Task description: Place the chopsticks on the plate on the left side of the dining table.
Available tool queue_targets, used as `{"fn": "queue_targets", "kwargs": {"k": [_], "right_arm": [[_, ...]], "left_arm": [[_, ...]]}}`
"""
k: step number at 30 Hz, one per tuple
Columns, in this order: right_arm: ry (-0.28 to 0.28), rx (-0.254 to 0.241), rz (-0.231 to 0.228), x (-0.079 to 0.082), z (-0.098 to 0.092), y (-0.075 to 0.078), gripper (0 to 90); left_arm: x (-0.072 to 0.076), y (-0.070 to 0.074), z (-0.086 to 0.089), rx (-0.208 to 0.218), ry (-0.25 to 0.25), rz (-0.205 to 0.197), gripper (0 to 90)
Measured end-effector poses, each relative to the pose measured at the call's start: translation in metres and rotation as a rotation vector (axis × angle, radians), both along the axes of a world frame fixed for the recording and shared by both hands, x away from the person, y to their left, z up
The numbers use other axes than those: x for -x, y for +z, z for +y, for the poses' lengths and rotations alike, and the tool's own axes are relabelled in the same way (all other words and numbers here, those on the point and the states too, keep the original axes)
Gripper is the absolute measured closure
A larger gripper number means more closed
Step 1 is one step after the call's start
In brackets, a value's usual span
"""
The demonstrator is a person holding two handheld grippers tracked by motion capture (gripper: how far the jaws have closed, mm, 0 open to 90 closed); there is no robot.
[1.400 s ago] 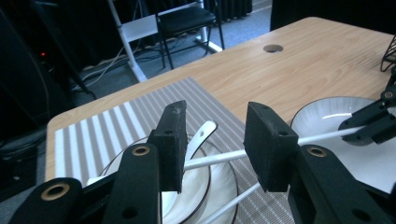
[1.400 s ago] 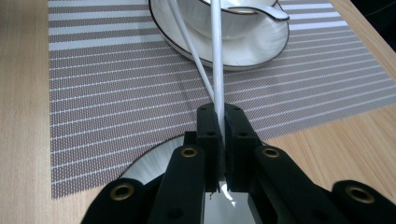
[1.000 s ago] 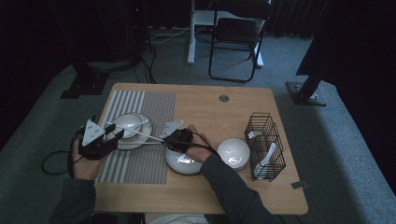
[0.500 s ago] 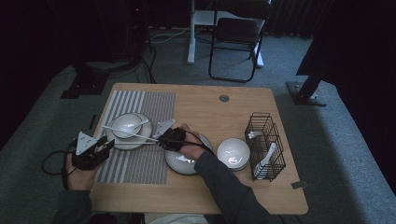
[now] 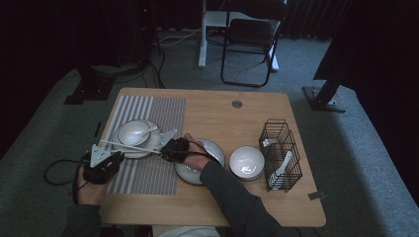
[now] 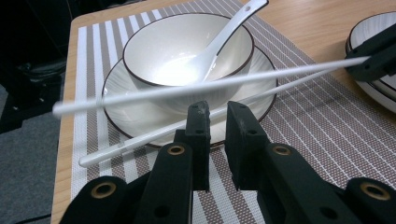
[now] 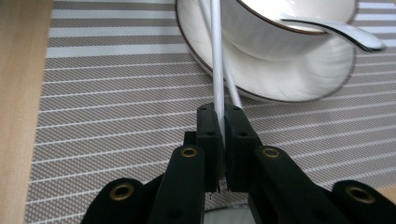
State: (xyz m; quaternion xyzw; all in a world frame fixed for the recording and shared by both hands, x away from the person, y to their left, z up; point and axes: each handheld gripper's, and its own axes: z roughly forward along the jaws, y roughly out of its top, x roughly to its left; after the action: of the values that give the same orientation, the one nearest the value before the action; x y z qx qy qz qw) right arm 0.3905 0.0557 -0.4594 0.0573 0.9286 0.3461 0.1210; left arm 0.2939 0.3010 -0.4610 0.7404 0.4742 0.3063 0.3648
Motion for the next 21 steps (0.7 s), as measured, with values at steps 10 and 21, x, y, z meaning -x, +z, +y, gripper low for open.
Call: {"fn": "queue_targets", "kwargs": {"k": [10,21], "right_arm": [[0.032,0.036,0.012,0.0,0.008,-0.008,86.5],[0.045,0.05,0.021,-0.003,0.009,-0.013,86.5]], "left_arm": [[-0.009,-0.011,-0.005,-0.006,-0.004,0.032,82.1],[-0.027,-0.019,-0.018,-0.041,-0.023,0.055,81.0]]}}
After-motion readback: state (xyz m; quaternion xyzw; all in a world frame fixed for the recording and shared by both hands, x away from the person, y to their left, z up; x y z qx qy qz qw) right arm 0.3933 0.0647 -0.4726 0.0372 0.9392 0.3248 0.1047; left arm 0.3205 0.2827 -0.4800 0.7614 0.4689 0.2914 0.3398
